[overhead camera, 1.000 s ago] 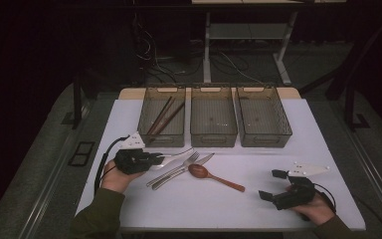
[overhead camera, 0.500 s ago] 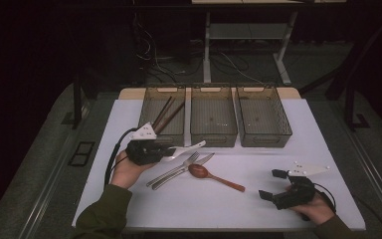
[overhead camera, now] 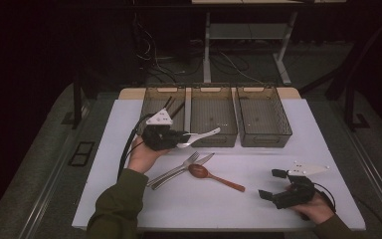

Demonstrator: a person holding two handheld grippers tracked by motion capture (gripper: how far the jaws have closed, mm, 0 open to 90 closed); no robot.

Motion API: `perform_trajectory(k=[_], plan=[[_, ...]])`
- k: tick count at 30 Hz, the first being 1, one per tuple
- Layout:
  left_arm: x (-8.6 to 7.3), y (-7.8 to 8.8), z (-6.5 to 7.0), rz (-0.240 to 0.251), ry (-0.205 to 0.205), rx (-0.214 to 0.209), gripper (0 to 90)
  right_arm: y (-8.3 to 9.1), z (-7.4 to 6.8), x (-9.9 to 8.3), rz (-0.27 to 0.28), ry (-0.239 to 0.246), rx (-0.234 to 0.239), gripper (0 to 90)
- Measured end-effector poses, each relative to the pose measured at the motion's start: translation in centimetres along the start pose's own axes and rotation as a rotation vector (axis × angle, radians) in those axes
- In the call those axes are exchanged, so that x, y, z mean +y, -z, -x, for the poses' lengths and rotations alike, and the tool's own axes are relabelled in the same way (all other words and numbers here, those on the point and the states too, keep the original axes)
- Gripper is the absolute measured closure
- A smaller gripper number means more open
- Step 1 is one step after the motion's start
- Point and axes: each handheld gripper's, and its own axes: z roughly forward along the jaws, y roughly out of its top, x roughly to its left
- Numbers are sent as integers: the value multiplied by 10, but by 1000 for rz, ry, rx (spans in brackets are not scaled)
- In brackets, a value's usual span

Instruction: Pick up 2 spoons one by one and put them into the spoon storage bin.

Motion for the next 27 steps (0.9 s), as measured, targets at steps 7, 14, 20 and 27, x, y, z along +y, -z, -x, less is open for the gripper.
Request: perform_trajectory(k=[7, 14, 20, 27], plan=[[18, -15, -5, -2, -27, 3, 802, 0, 0, 0, -1, 2, -2, 6], [33, -28, -10, 1, -33, 12, 801, 0, 0, 0, -2, 1, -2, 6], [38, -41, -15, -16, -43, 28, 801, 0, 0, 0, -2, 1, -1, 6], [42, -58, -20, -59, -61, 57, 800, 1, 1, 0, 0, 1, -1, 6]])
